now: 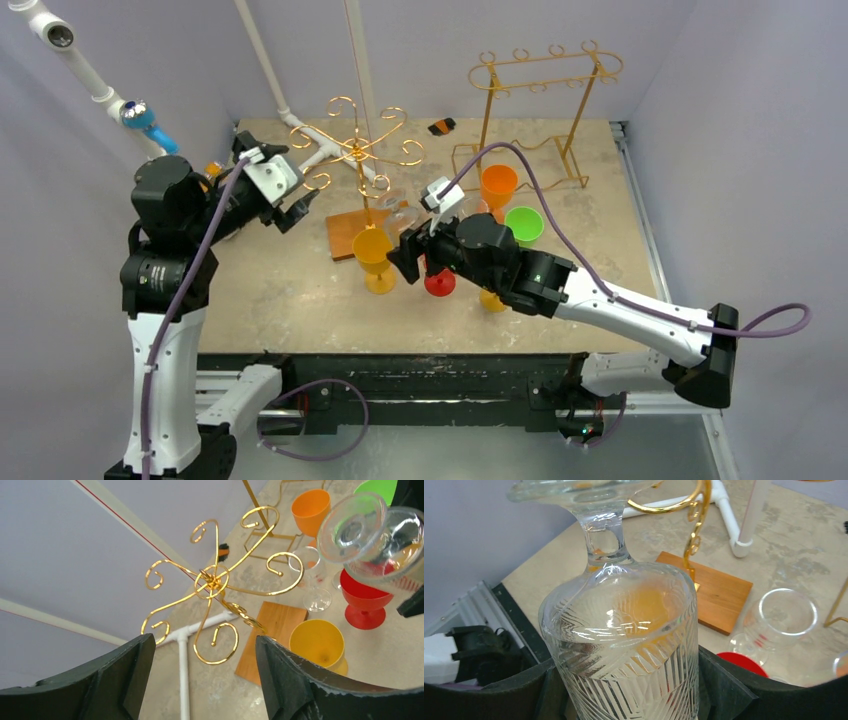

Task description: Place the wine glass upside down on the wine glass rack

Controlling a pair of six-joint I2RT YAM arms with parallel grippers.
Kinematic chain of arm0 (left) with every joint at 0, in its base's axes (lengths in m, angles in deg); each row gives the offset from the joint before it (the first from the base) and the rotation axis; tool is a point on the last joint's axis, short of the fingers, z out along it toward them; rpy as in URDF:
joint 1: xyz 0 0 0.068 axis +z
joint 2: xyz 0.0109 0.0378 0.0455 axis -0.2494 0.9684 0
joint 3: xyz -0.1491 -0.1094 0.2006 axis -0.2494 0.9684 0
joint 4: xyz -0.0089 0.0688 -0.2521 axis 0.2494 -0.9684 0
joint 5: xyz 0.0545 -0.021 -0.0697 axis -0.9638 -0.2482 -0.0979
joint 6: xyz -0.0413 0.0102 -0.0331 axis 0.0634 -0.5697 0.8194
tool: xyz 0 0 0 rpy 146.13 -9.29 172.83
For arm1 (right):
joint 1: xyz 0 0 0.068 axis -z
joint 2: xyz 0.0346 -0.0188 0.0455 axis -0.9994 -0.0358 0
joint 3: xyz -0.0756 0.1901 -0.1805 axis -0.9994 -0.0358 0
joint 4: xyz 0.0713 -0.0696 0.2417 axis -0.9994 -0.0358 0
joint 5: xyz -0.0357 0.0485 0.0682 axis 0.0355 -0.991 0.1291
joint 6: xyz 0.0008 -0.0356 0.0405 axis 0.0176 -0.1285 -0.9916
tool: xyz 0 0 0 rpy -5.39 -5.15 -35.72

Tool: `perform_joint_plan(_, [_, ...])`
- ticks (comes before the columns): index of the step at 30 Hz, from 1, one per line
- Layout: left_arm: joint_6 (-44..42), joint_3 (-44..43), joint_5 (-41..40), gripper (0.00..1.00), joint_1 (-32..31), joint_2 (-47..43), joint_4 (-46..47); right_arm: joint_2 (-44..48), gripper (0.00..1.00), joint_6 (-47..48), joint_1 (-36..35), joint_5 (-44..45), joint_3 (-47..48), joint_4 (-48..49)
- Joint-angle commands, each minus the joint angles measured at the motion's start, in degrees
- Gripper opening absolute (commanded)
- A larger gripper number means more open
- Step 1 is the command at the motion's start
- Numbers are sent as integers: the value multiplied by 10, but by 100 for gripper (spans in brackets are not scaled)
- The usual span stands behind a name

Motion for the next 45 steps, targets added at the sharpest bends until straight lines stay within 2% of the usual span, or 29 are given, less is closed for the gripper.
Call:
perform_joint_plan(1, [18, 33, -28, 73, 3, -9, 3, 7, 21, 30, 20, 14, 8, 86])
perform_joint_plan(3, [7, 48, -36, 58, 3, -12, 11, -3, 21, 35, 25, 13, 9, 91])
perform_joint_plan(5, [5, 59, -52, 53, 3, -12, 17, -12, 21, 38, 31, 10, 8, 99])
perform_joint_plan(8, [-3, 63, -57, 54, 3, -3, 0, -24, 21, 39, 39, 3, 9, 107])
perform_joint_plan(11, [-11, 70, -53, 60, 3, 5, -10, -31, 20, 41, 43, 1, 8, 108])
perform_joint_plan(16, [-23, 96, -35, 62, 3, 4, -3, -31, 20, 42, 51, 5, 2, 123])
perform_joint_plan(24, [-35, 122, -24, 61, 3, 11, 5, -39, 20, 40, 92, -28, 2, 119])
perform_joint_plan(45, [-64, 127, -18, 57, 3, 18, 5, -124, 17, 41, 120, -76, 48, 167])
